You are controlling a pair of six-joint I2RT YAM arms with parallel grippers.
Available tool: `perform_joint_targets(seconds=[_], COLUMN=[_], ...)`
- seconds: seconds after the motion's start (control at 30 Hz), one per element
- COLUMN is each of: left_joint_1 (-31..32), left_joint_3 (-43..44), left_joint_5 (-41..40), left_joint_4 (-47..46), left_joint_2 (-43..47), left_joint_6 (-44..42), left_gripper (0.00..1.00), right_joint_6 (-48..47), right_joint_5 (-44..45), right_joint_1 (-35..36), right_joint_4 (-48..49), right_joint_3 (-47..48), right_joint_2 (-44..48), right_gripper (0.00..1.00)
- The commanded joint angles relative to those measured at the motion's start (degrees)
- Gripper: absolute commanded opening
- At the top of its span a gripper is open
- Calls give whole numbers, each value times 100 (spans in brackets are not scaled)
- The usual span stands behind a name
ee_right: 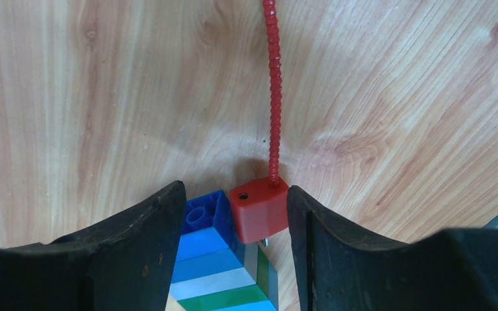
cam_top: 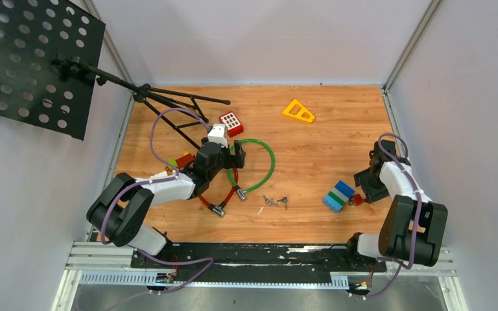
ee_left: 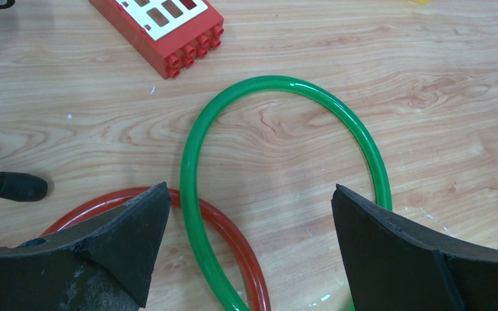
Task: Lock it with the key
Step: Pick up the lock from the center of the board.
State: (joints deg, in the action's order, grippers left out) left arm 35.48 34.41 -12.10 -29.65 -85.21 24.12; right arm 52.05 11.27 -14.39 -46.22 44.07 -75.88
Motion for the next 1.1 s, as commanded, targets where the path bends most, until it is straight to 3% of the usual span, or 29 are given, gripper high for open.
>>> perform_joint_targets(seconds=[0.0,0.17,0.33,0.4,0.67,0.8,0.9,0.97,1.07], left_joint_1=[-6,-6,-6,-3,-6,-6,-6,-6,3], left_joint_3=[163,195,215,223,275,231,106,-34,-276], left_joint_5=[6,68,89,102,212,359,571,836,1147], left_joint_4=[-113,-115,-79,-73,-48,-175,-510,-892,-1573], left_joint_2=[-13,-65,-75,-86,-144,-145,-117,-73,-10], left_joint_6=[-74,-76,-91,-84,-74,-100,-141,-218,-103], left_gripper=[100,99,99,99,99,98,98,96,95], right_joint_6=[54,22,-130,-160,-623,-1178,-1973,-2533,-2449], right_joint_5=[197,-77,-316,-192,907,805,-125,-1637,-2896], right_joint_1=[-37,-37,-43,-46,-46,-39,-38,-38,-37], right_joint_4=[306,482,799,691,78,170,807,1697,2774], right_joint_3=[-53,-159,-331,-299,136,256,44,-391,-715], right_joint_2=[-259,-541,-566,-446,1014,2069,3119,3876,4563], right_gripper=[55,38,6,0,0,0,0,0,0])
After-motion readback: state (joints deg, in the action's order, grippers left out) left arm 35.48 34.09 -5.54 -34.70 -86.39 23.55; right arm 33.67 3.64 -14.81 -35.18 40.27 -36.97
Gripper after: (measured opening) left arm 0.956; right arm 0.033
